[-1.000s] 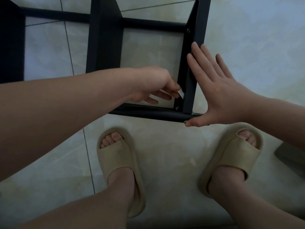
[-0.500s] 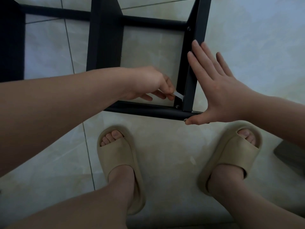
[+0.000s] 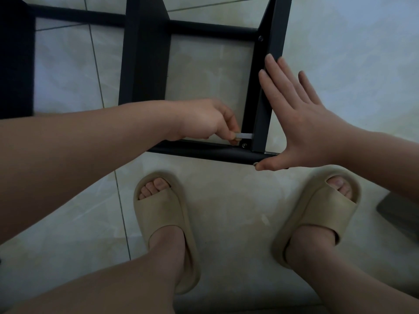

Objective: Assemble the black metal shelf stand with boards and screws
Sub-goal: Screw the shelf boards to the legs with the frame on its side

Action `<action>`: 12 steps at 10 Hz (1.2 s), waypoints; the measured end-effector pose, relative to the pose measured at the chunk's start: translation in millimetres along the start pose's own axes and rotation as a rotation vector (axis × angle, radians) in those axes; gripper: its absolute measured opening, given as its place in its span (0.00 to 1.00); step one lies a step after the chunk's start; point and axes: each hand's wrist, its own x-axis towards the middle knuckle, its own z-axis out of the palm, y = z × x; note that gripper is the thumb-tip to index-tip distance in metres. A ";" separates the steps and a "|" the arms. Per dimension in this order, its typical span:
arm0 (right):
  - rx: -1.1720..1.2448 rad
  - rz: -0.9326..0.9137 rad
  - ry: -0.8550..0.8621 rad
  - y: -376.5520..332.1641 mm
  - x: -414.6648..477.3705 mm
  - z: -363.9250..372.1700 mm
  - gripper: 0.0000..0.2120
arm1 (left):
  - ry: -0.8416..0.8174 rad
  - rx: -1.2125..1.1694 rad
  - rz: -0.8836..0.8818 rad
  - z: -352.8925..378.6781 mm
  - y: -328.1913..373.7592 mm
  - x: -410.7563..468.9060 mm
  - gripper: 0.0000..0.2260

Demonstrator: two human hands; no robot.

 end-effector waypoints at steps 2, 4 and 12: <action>-0.006 0.008 -0.013 -0.6 0.1 -1.2 0.67 | -0.052 0.010 -0.024 0.6 -3.3 1.3 0.06; -0.003 0.004 -0.011 -0.5 0.2 -1.6 0.67 | 0.109 0.208 0.043 -11.7 3.3 3.0 0.05; 0.020 -0.002 0.019 0.2 -0.2 0.1 0.67 | 0.187 -0.398 -0.050 7.2 11.4 17.1 0.06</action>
